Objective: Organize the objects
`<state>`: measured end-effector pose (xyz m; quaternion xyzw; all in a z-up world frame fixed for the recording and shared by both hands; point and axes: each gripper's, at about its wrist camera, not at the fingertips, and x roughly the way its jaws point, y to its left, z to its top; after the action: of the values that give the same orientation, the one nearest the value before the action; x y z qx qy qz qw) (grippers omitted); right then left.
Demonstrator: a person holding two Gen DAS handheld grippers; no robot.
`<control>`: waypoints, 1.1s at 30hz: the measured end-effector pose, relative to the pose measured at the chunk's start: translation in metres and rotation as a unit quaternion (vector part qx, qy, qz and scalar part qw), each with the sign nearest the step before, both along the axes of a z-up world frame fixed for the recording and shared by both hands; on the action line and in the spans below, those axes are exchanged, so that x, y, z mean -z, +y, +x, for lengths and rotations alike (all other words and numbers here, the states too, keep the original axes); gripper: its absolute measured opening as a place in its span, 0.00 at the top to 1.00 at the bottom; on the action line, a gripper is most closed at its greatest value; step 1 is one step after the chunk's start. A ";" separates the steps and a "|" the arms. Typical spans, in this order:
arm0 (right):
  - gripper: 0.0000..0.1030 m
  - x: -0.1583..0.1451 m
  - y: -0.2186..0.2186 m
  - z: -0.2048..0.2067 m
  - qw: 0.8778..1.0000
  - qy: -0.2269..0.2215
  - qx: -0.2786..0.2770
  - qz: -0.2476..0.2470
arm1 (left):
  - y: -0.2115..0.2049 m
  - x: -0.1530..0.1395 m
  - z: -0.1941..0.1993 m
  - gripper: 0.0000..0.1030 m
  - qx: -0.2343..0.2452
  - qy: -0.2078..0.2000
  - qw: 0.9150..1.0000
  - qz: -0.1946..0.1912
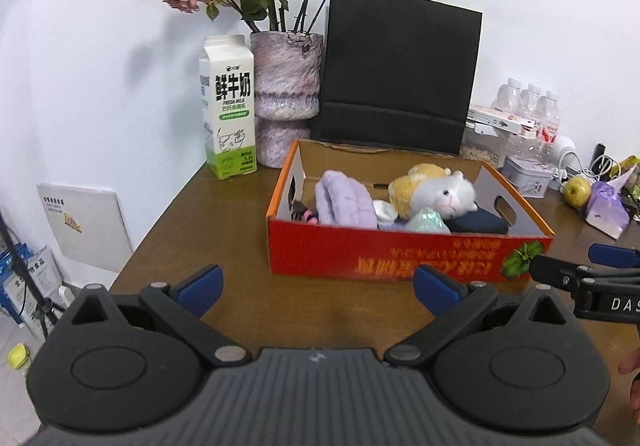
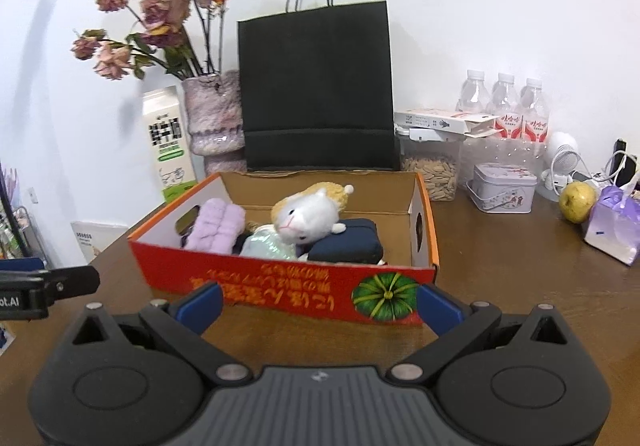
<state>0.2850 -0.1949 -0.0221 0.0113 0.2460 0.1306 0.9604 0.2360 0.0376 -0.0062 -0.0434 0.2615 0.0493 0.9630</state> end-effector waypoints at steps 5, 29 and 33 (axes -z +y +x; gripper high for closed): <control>0.00 -0.009 -0.002 -0.036 1.000 -0.003 -0.003 -0.001 | -0.003 -0.003 -0.035 0.00 -0.002 0.004 1.000 -0.003; 0.00 -0.015 -0.027 -0.162 1.000 -0.016 0.001 0.004 | -0.037 -0.006 -0.153 0.00 0.011 0.006 1.000 0.001; 0.00 -0.016 -0.027 -0.165 1.000 -0.016 0.002 0.003 | -0.038 -0.006 -0.155 0.00 0.012 0.007 1.000 0.000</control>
<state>0.1201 -0.2217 -0.0062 0.0123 0.2298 0.1296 0.9645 0.0815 -0.0007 -0.0007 -0.0394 0.2691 0.0378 0.9616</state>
